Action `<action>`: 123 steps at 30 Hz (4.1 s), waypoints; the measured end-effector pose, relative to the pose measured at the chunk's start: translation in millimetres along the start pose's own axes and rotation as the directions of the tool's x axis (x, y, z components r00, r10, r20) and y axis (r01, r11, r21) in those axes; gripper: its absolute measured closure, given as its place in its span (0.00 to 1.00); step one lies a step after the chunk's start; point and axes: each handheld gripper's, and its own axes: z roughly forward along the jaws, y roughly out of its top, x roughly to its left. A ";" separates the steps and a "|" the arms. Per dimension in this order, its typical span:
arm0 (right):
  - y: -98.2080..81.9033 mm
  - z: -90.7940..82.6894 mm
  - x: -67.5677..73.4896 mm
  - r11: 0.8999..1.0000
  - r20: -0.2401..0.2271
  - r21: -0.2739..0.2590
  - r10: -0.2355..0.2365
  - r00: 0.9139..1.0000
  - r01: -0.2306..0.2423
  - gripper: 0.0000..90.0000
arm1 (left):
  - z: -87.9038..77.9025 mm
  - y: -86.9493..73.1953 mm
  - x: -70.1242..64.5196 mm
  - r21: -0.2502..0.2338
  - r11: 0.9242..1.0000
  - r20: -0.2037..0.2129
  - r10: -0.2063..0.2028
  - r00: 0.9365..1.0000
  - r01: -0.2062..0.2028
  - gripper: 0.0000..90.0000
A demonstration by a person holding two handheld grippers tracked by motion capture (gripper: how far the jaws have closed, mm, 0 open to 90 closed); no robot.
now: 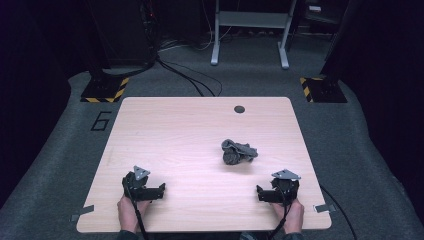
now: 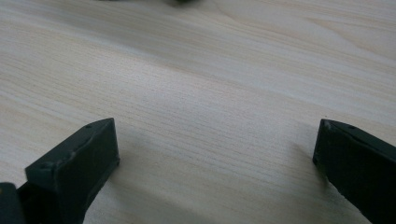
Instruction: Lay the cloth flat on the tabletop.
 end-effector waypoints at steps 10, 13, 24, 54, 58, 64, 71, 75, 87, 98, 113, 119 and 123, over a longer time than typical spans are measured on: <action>1.4 0.6 0.2 1.000 0.000 0.009 0.001 1.000 -0.001 0.00 | 0.1 0.1 -0.2 0.000 1.000 -0.001 -0.001 1.000 0.001 0.00; 3.4 1.4 0.7 1.000 0.001 0.021 0.005 1.000 -0.005 0.00 | 0.0 0.1 -0.3 0.002 1.000 -0.002 -0.002 1.000 0.002 0.00; 8.7 2.2 0.7 0.999 -0.029 0.048 -0.016 0.999 0.018 0.00 | 0.1 0.1 -0.4 0.001 1.000 -0.003 -0.003 1.000 0.003 0.00; 121.9 12.0 33.1 0.986 -0.180 -0.055 -0.168 0.969 0.160 0.00 | 0.0 0.0 -0.7 0.001 1.000 -0.006 -0.006 1.000 0.006 0.00; 130.0 27.9 36.0 0.987 -0.181 -0.018 -0.163 0.970 0.162 0.00 | -0.1 0.1 -0.7 0.001 1.000 -0.006 -0.007 1.000 0.007 0.00; 131.3 52.9 33.9 0.986 -0.189 0.022 -0.158 0.969 0.166 0.15 | 0.0 -0.1 -1.2 0.000 1.000 -0.004 -0.014 1.000 0.014 0.00; 125.3 65.3 29.9 0.988 -0.217 0.034 -0.138 0.966 0.149 0.40 | -0.1 -0.1 -1.4 -0.001 1.000 -0.006 -0.013 1.000 0.013 0.00; 122.5 66.1 28.8 0.992 -0.221 0.030 -0.114 0.969 0.124 0.60 | -0.1 -0.1 -1.2 -0.001 1.000 -0.006 -0.012 1.000 0.012 0.00; 121.5 59.2 24.9 0.994 -0.221 -0.001 -0.107 0.970 0.109 0.89 | 0.0 -0.1 -1.3 0.000 1.000 -0.004 -0.015 1.000 0.015 0.00; 131.9 13.3 29.4 0.994 -0.285 -0.084 -0.091 0.954 0.069 0.89 | -0.1 0.0 -0.8 0.001 1.000 -0.005 -0.009 1.000 0.009 0.00; 132.3 -35.5 52.2 0.991 -0.364 -0.124 -0.090 0.927 0.048 0.89 | -0.1 0.0 -0.9 0.000 1.000 -0.005 -0.009 1.000 0.009 0.00; 123.3 -38.9 65.0 0.993 -0.388 -0.098 -0.095 0.917 0.062 0.89 | -0.1 0.0 -0.8 0.001 1.000 -0.005 -0.009 1.000 0.009 0.00; 109.8 -38.4 80.2 0.997 -0.402 -0.040 -0.075 0.913 0.064 0.89 | -0.1 0.0 -0.9 0.001 1.000 -0.006 -0.009 1.000 0.009 0.00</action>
